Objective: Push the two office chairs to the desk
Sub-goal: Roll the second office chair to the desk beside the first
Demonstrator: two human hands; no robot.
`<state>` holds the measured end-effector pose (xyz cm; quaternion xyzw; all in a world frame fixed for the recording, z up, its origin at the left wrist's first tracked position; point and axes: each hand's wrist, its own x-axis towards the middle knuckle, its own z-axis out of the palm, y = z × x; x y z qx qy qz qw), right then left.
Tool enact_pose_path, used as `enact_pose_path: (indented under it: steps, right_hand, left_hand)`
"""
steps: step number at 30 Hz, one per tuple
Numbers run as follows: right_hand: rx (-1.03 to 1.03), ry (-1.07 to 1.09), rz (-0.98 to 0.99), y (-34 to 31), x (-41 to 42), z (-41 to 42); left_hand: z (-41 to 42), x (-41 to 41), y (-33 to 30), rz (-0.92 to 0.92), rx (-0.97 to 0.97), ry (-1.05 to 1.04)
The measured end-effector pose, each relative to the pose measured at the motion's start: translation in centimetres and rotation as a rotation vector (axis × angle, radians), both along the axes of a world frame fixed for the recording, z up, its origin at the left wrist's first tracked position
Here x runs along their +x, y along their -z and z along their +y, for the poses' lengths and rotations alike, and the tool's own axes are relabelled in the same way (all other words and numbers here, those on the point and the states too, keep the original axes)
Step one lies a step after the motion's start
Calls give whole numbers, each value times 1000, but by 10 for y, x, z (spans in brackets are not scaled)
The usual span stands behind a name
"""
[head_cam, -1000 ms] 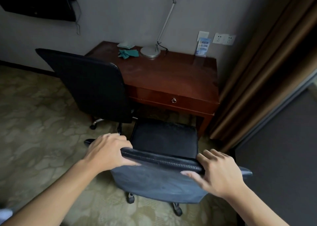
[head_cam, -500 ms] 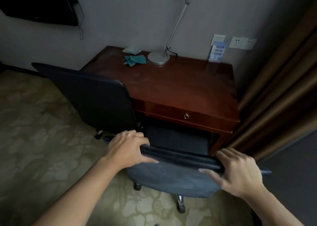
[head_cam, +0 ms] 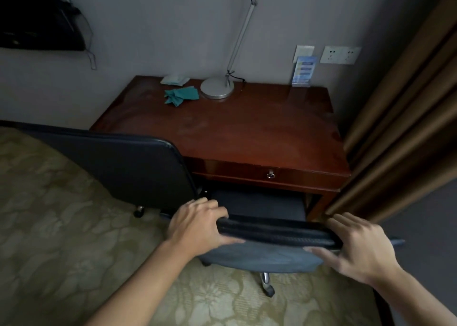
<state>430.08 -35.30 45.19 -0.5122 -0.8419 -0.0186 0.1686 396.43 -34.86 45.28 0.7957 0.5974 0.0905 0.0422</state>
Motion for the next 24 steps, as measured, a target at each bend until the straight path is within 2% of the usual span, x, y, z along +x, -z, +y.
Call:
enact_pose_path:
  steps: [7,13,19,24]
  right_hand:
    - [-46,104,25,1,-29,-69]
    - [-43,144,-7,4,-42,-99]
    - [15,130,-37,-3,-40,-85]
    - [71,154,-71,-3,-44,-48]
  left_hand:
    - [-37,-26,7,-22,55,82]
    - [-47,-41,17,-69,191,194]
    - [-31,-39,19,-72,250,255]
    - [18,-43,5,-35,190,268]
